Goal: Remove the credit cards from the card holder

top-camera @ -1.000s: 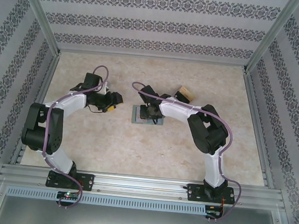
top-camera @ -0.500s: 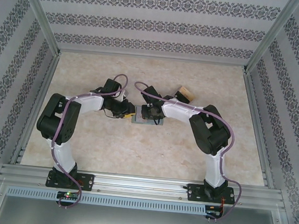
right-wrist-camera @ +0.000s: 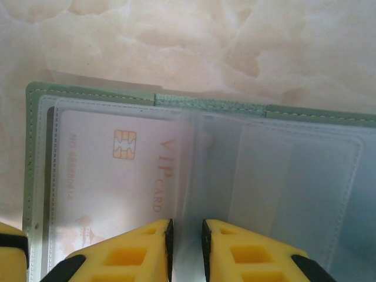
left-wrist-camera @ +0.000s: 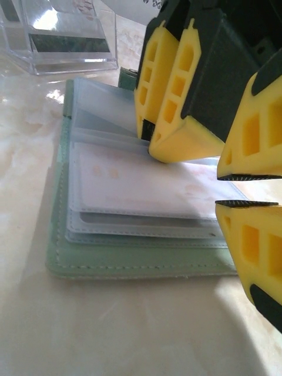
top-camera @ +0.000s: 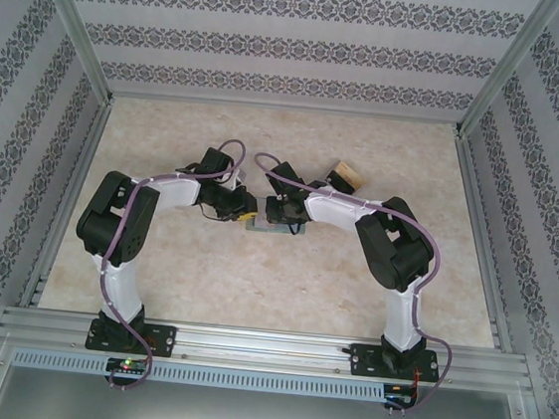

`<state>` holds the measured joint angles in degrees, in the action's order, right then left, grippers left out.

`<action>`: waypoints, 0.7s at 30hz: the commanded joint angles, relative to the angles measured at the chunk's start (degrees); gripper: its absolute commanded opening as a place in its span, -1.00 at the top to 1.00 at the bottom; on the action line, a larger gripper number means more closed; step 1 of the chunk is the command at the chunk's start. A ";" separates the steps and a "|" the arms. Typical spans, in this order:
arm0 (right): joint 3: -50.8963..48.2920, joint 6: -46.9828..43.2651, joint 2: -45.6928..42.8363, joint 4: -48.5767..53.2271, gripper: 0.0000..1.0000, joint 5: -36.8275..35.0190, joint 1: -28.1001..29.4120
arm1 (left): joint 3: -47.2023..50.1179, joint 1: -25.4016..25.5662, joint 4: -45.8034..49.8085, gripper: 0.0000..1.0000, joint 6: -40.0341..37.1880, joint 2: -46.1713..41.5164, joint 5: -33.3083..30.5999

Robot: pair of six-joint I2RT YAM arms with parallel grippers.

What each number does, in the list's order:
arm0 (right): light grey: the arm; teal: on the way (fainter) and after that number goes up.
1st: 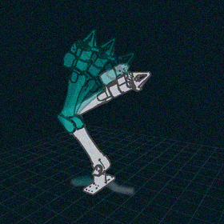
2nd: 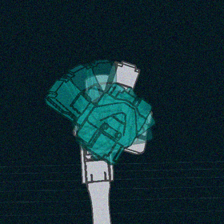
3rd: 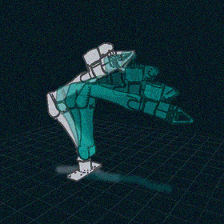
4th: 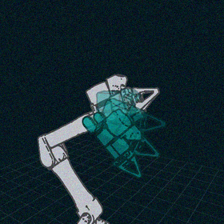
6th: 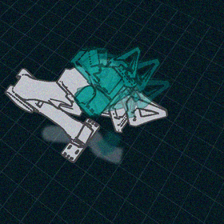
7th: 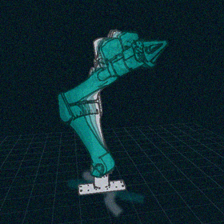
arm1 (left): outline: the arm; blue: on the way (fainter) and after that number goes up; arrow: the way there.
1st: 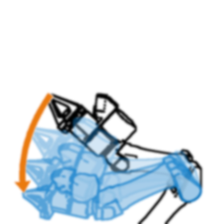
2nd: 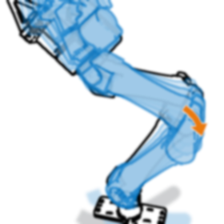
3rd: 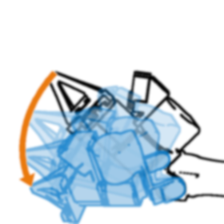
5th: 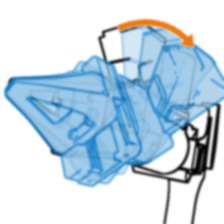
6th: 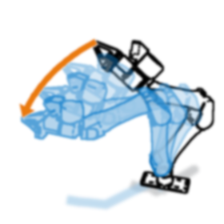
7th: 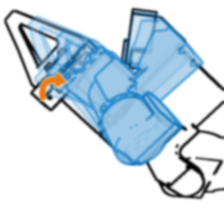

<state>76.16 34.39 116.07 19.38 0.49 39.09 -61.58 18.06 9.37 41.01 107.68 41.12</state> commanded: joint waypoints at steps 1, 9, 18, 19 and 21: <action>-2.37 0.73 1.30 3.39 0.53 0.82 -0.64 | -1.77 0.63 0.54 0.59 0.04 1.27 -1.69; -2.34 0.58 1.35 3.38 0.53 1.26 -0.82 | -3.08 0.76 2.36 0.52 -0.10 2.46 -2.69; -2.01 0.57 1.68 3.41 0.53 1.86 -0.89 | -4.41 0.76 3.99 0.48 -0.79 3.80 -3.19; -1.98 0.58 1.70 3.43 0.53 1.87 -0.92 | -4.50 0.76 4.01 0.48 -0.85 3.91 -3.08; -1.98 0.46 1.75 3.48 0.53 1.91 -0.95 | -4.66 0.89 4.04 0.47 -0.85 4.29 -2.28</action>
<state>75.94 34.37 115.98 19.00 1.54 38.61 -64.99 18.06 11.35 40.99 110.56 38.79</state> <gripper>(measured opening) 0.235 0.261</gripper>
